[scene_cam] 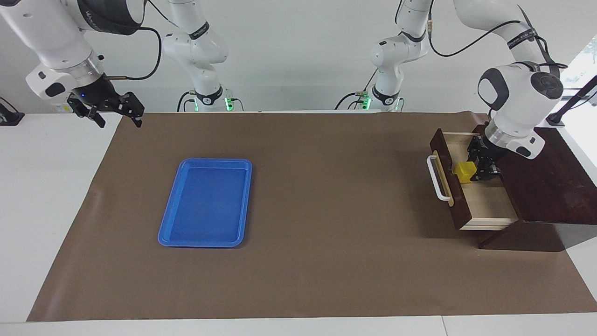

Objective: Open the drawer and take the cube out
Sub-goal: 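Grasp the yellow cube in the drawer with the left gripper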

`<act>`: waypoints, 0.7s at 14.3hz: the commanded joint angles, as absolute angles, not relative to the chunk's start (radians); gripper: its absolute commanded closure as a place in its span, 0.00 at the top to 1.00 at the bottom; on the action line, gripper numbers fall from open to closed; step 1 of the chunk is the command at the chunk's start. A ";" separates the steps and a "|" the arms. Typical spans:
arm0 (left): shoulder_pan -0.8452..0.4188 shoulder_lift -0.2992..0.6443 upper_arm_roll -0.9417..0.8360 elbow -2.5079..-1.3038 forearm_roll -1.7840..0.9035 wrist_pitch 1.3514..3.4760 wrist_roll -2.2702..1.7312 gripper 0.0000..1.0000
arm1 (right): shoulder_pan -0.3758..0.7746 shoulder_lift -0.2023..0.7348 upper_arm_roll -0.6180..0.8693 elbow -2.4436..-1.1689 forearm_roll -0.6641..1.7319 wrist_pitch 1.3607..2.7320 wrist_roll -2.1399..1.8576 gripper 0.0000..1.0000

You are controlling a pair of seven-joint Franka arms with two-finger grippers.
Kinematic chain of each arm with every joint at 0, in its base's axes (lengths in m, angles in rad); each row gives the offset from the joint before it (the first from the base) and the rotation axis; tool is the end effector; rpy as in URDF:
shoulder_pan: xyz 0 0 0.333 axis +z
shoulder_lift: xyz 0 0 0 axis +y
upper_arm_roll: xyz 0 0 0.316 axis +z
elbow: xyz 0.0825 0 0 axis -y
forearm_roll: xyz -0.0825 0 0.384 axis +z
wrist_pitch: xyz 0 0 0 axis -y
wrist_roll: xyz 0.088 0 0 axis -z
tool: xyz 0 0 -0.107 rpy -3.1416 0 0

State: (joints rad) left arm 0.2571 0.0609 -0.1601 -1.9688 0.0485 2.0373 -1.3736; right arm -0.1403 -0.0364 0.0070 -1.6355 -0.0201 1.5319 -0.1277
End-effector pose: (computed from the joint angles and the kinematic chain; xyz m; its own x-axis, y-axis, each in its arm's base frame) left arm 0.5681 0.0592 0.4414 0.1211 0.9920 0.0347 0.9926 -0.1212 0.0013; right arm 0.5327 -0.0736 0.6107 0.9976 -0.0061 -0.0692 -0.0053 -0.9999 0.0116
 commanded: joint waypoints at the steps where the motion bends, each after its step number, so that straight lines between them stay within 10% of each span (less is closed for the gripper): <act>1: 0.253 0.035 -0.160 -1.994 0.031 2.054 -1.381 0.00 | -0.152 -0.043 0.017 -1.640 -0.026 1.539 -0.150 1.00; 10: 0.186 0.158 -0.161 -1.591 0.003 1.743 -1.399 0.00 | -0.153 -0.046 0.018 -1.654 0.004 1.555 -0.051 1.00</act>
